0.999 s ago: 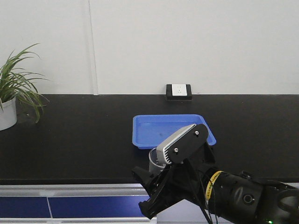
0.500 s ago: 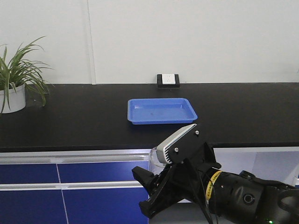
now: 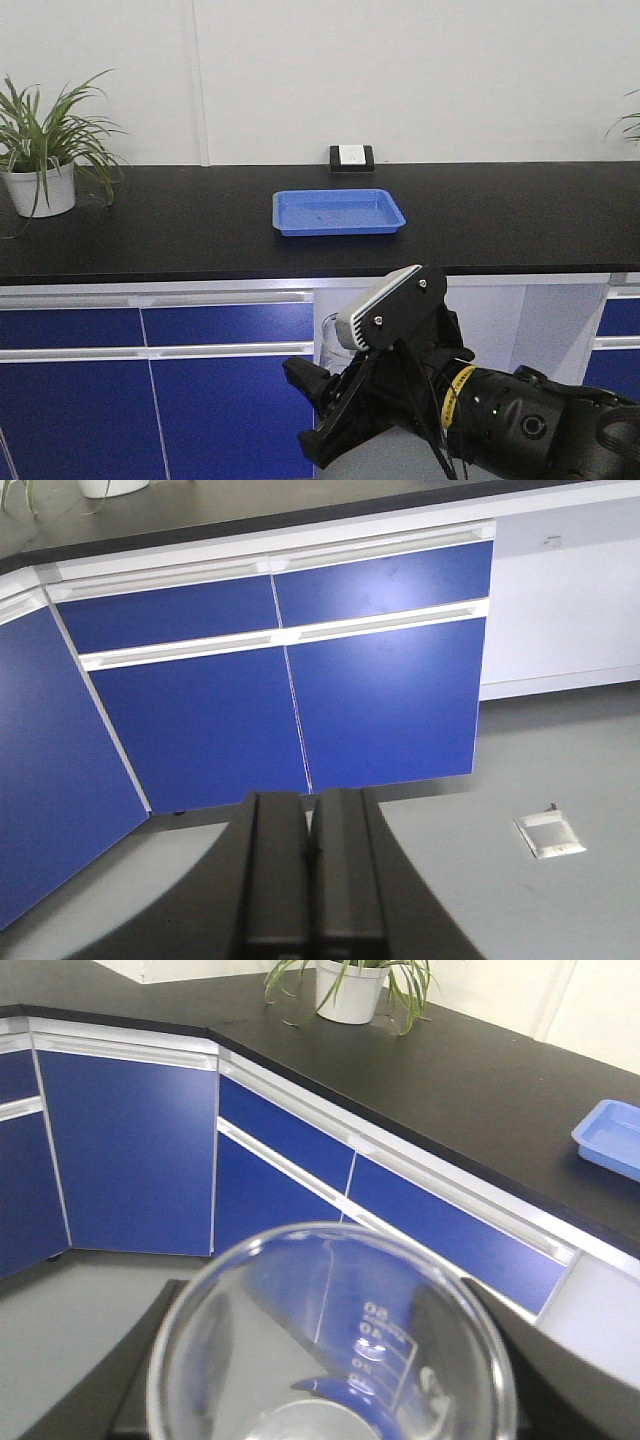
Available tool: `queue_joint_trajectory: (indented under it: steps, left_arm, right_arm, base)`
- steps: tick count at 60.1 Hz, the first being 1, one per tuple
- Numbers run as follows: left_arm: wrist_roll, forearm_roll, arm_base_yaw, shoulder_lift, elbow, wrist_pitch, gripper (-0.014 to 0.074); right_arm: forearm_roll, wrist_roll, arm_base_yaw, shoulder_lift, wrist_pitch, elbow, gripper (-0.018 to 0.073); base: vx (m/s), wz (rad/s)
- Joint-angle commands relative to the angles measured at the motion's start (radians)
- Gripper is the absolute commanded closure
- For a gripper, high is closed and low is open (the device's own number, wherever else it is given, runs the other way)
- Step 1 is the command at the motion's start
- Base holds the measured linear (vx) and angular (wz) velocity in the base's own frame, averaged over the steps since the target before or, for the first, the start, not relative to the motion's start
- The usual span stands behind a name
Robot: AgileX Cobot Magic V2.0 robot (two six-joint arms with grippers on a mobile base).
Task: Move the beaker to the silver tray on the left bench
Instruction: 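Drive the base toward the bench with the silver tray, holding the beaker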
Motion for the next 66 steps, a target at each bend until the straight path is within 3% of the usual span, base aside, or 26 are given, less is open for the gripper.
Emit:
queue_joint_trajectory:
  steps: [1, 33, 66]
  left_arm:
    - [-0.002, -0.003, -0.005, -0.007, 0.02, -0.081, 0.0595]
    - [-0.002, -0.003, -0.005, -0.007, 0.02, -0.081, 0.0595]
    - [-0.002, -0.003, -0.005, -0.007, 0.02, -0.081, 0.0595]
  right_arm:
    - [0.002, 0.001, -0.001, -0.037, -0.069, -0.029, 0.0571]
    - [0.002, 0.001, -0.001, -0.037, -0.069, -0.029, 0.0571]
    - [0.002, 0.001, -0.001, -0.037, -0.069, -0.029, 0.0571]
  base:
    - [-0.22, 0.04]
    - [-0.13, 0.32]
    - [-0.08, 0.87]
